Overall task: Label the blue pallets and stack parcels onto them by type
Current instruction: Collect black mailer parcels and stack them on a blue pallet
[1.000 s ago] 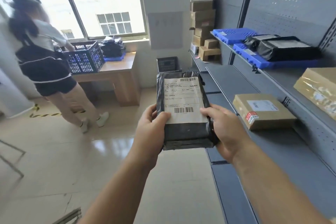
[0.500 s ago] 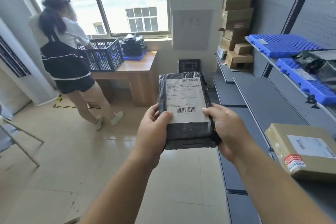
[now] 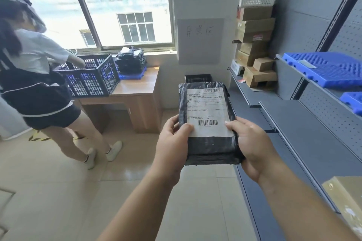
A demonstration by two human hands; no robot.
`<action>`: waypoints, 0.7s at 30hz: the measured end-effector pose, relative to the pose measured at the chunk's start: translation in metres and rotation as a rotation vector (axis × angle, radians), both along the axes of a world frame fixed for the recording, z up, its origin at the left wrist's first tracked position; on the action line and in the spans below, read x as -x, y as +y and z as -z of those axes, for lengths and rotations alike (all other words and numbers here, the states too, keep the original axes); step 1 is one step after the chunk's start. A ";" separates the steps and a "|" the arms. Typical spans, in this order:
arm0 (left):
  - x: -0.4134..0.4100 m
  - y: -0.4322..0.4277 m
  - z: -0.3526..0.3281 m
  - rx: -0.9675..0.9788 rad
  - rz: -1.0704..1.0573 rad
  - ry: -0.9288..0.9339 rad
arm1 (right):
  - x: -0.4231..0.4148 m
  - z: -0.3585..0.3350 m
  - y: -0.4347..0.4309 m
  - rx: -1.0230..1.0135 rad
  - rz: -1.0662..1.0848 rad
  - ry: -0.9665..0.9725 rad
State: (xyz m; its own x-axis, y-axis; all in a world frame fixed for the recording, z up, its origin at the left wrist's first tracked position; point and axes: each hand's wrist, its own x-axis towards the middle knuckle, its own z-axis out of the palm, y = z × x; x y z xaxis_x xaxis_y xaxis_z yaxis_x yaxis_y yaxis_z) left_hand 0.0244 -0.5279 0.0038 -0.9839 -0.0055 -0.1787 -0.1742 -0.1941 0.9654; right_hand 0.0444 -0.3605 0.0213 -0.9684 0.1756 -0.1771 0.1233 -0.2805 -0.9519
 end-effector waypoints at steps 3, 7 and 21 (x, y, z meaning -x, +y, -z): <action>0.039 0.002 0.001 0.004 0.018 -0.014 | 0.037 0.004 0.003 0.002 0.031 -0.008; 0.092 0.017 0.004 0.008 0.037 -0.018 | 0.089 0.008 0.018 0.011 0.045 -0.008; 0.270 0.150 -0.024 0.022 0.099 0.048 | 0.271 -0.004 0.152 -0.012 0.084 0.043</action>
